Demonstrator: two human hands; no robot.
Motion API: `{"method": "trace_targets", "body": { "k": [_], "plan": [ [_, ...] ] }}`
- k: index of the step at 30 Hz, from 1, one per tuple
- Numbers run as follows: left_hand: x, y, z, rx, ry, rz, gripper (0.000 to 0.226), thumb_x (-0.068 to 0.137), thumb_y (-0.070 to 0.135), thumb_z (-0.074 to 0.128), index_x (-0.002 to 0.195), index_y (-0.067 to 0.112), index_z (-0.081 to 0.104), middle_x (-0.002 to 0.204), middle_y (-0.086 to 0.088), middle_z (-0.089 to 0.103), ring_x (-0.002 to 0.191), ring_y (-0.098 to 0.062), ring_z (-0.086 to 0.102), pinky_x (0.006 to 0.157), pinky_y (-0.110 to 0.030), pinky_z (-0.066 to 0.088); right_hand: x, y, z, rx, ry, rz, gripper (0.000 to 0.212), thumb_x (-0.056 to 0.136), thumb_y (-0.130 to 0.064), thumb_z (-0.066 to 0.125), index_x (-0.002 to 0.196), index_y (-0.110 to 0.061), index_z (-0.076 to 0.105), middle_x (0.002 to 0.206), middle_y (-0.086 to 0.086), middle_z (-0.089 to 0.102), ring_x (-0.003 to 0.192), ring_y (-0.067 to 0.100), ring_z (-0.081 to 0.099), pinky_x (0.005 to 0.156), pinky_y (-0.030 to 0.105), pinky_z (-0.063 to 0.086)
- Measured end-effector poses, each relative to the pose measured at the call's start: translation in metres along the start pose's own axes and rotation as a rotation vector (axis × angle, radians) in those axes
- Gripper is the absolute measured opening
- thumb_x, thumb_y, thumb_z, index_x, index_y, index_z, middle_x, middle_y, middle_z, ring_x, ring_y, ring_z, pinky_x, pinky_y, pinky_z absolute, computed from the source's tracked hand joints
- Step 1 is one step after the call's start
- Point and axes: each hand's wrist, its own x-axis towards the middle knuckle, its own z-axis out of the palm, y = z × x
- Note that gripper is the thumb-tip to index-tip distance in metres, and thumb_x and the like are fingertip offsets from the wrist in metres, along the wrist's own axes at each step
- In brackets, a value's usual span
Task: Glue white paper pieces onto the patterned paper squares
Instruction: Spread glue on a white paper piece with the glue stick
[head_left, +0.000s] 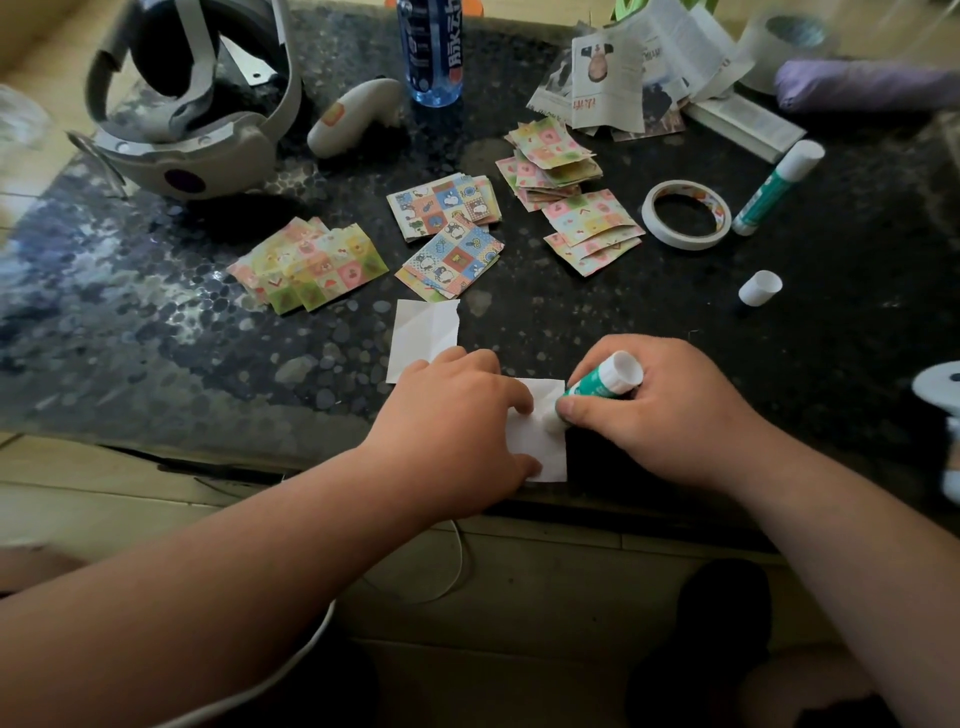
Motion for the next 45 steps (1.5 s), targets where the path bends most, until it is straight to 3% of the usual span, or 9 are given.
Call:
{"method": "trace_targets", "body": {
  "k": [4,10,16,25,29,31,37,40,45],
  "plan": [
    [0.000,0.000,0.000,-0.005,-0.004,-0.001,0.052,0.080,0.068,0.067,0.125,0.045,0.060,0.114,0.013,0.051,0.114,-0.013,0.045,0.095,-0.034,0.041,0.002,-0.003,-0.002,-0.067,-0.140,0.009,0.014,0.079,-0.032,0.084,0.080,-0.024,0.072,0.078,-0.007,0.070,0.078,0.004,0.064,0.064,0.025,0.053],
    [0.000,0.000,-0.001,0.003,-0.009,0.001,0.051,0.080,0.068,0.067,0.126,0.046,0.060,0.116,0.012,0.052,0.114,-0.013,0.045,0.097,-0.035,0.042,0.005,0.003,0.002,-0.013,0.084,0.007,0.012,0.084,-0.035,0.081,0.083,-0.028,0.070,0.081,-0.012,0.068,0.084,-0.005,0.060,0.060,0.006,0.043],
    [0.000,0.000,-0.001,0.006,-0.014,-0.002,0.052,0.080,0.068,0.067,0.126,0.045,0.059,0.116,0.012,0.052,0.114,-0.014,0.045,0.096,-0.036,0.041,0.005,-0.002,-0.002,-0.067,-0.035,0.020,0.014,0.081,-0.032,0.084,0.083,-0.026,0.071,0.082,-0.009,0.069,0.078,0.004,0.064,0.064,0.020,0.045],
    [-0.001,0.001,-0.001,0.004,-0.013,0.007,0.051,0.082,0.066,0.066,0.128,0.045,0.059,0.120,0.011,0.052,0.116,-0.014,0.045,0.098,-0.035,0.040,0.013,0.003,-0.001,0.036,0.202,-0.015,0.015,0.085,-0.032,0.082,0.094,-0.026,0.071,0.089,-0.011,0.068,0.082,0.002,0.063,0.065,0.017,0.046],
    [-0.004,0.000,0.000,-0.028,-0.020,0.023,0.049,0.086,0.062,0.065,0.130,0.043,0.058,0.122,0.011,0.051,0.118,-0.015,0.045,0.099,-0.035,0.040,0.017,0.005,-0.027,0.378,0.452,-0.055,0.014,0.082,-0.032,0.081,0.089,-0.024,0.072,0.086,0.006,0.073,0.084,0.023,0.072,0.082,0.050,0.060],
    [-0.004,-0.003,-0.001,-0.078,-0.038,0.032,0.043,0.090,0.056,0.063,0.130,0.040,0.059,0.120,0.010,0.052,0.117,-0.015,0.046,0.100,-0.035,0.042,0.016,0.004,-0.037,0.426,0.441,-0.067,0.009,0.083,-0.028,0.079,0.086,-0.025,0.071,0.086,0.007,0.073,0.084,0.026,0.073,0.080,0.055,0.061],
    [-0.002,-0.015,-0.006,-0.122,0.013,-0.005,0.039,0.089,0.038,0.066,0.128,0.035,0.061,0.115,0.011,0.056,0.115,-0.014,0.047,0.094,-0.031,0.045,0.011,-0.002,-0.010,0.121,0.101,-0.042,0.011,0.081,-0.025,0.082,0.084,-0.022,0.072,0.079,-0.002,0.072,0.075,0.010,0.068,0.067,0.027,0.055],
    [-0.002,-0.016,-0.007,-0.087,-0.002,0.000,0.041,0.088,0.043,0.066,0.128,0.037,0.061,0.114,0.010,0.055,0.114,-0.014,0.047,0.093,-0.031,0.046,0.011,-0.004,0.002,0.042,0.055,-0.065,0.013,0.081,-0.030,0.082,0.084,-0.023,0.072,0.079,-0.008,0.070,0.077,0.003,0.065,0.059,0.011,0.046],
    [-0.001,-0.019,-0.006,-0.068,-0.024,-0.001,0.043,0.087,0.048,0.066,0.129,0.042,0.060,0.116,0.009,0.055,0.115,-0.015,0.047,0.096,-0.033,0.047,0.016,-0.003,0.010,-0.009,0.075,-0.054,0.015,0.083,-0.035,0.082,0.086,-0.024,0.071,0.081,-0.009,0.069,0.079,0.000,0.063,0.057,0.009,0.044]
  ]
}}
